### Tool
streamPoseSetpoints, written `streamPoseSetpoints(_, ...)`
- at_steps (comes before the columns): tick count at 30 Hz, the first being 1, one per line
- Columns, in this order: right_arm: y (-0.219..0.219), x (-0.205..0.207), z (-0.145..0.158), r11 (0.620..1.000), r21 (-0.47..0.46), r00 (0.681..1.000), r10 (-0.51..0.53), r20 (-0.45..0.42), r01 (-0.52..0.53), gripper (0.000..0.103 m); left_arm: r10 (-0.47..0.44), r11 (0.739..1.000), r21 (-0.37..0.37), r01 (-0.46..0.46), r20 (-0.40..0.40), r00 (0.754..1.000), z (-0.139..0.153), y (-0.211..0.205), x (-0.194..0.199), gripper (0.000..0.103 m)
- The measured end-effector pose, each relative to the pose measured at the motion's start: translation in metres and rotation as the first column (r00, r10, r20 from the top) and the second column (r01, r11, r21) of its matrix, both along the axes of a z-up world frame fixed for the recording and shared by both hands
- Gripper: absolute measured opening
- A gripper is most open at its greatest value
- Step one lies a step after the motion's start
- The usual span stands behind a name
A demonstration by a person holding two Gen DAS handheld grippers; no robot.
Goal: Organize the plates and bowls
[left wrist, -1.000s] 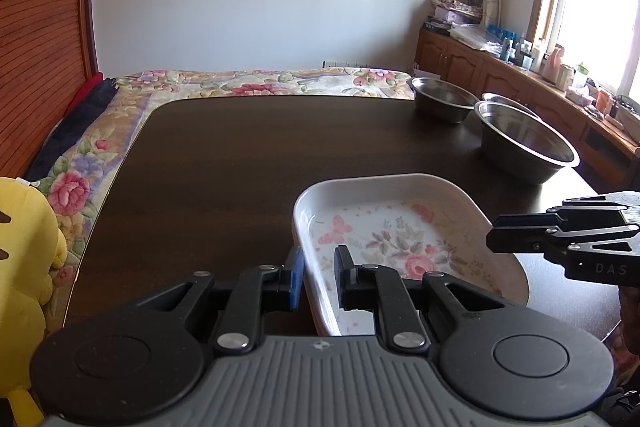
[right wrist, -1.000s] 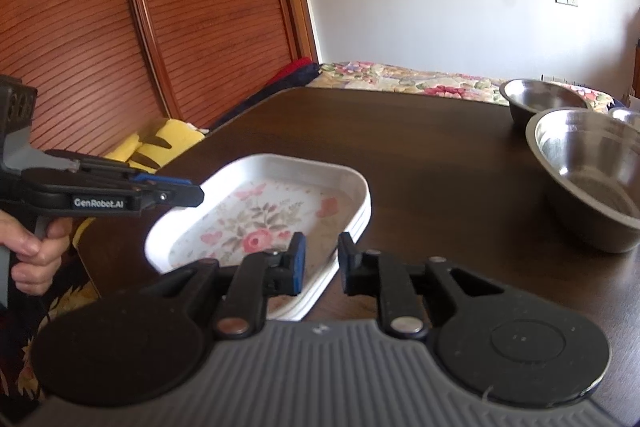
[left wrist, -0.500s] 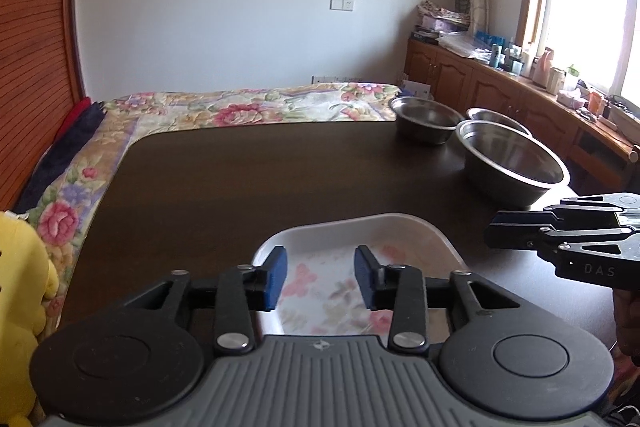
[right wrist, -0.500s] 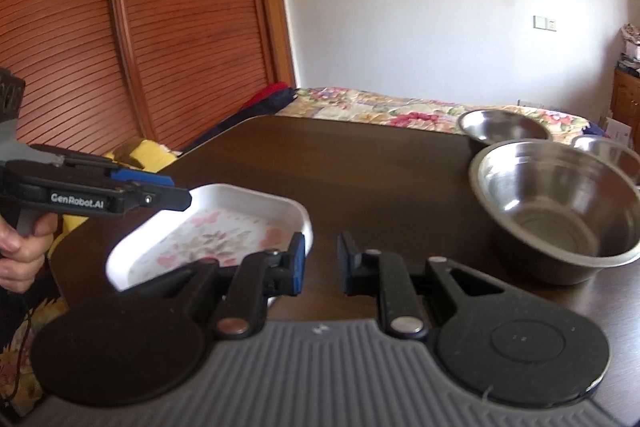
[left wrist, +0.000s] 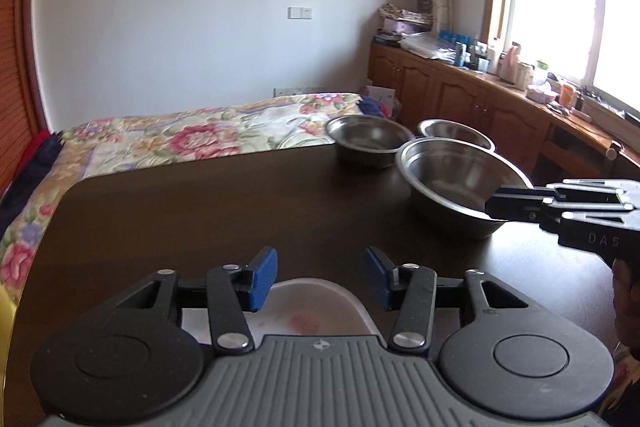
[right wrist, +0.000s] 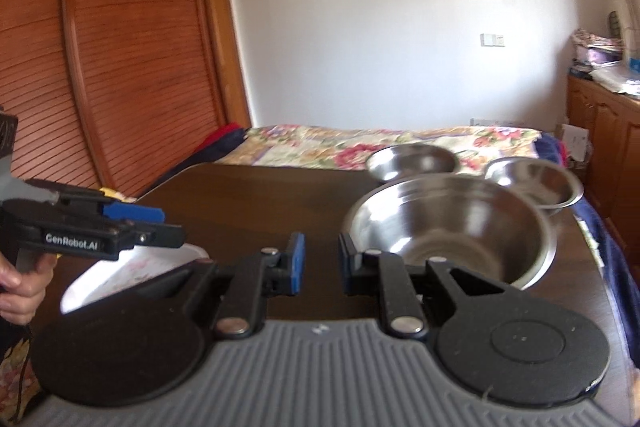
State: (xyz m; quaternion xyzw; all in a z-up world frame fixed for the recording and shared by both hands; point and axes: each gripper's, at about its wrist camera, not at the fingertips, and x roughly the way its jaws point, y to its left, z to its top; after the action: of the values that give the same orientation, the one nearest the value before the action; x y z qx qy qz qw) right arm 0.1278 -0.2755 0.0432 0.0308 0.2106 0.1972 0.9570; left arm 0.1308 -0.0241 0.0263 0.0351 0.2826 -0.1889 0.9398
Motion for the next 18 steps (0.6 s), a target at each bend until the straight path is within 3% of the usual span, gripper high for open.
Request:
streamPoseSetpoints(13,-0.06,0.017,-0.003,0.99,-0.037,0.99,-0.133,0.041,0.134,0.023,-0.076,0.997,0.021,0.076,0.011,0.997,0.011,-0.058,0.026,0.055)
streamPoseSetpoints(17,-0.072,0.026,-0.008,0.987,-0.041,0.988,-0.153,0.035,0.154,0.039,-0.088,0.996,0.026,0.088,0.008,0.996,0.01,-0.074,0.035,0.056)
streamPoseSetpoints(18,-0.076,0.028,-0.01,0.987,-0.038,0.987,-0.157,0.03,0.158,0.039,-0.091,0.996,0.027,0.091,0.005,0.996,0.009,-0.078,0.038,0.056)
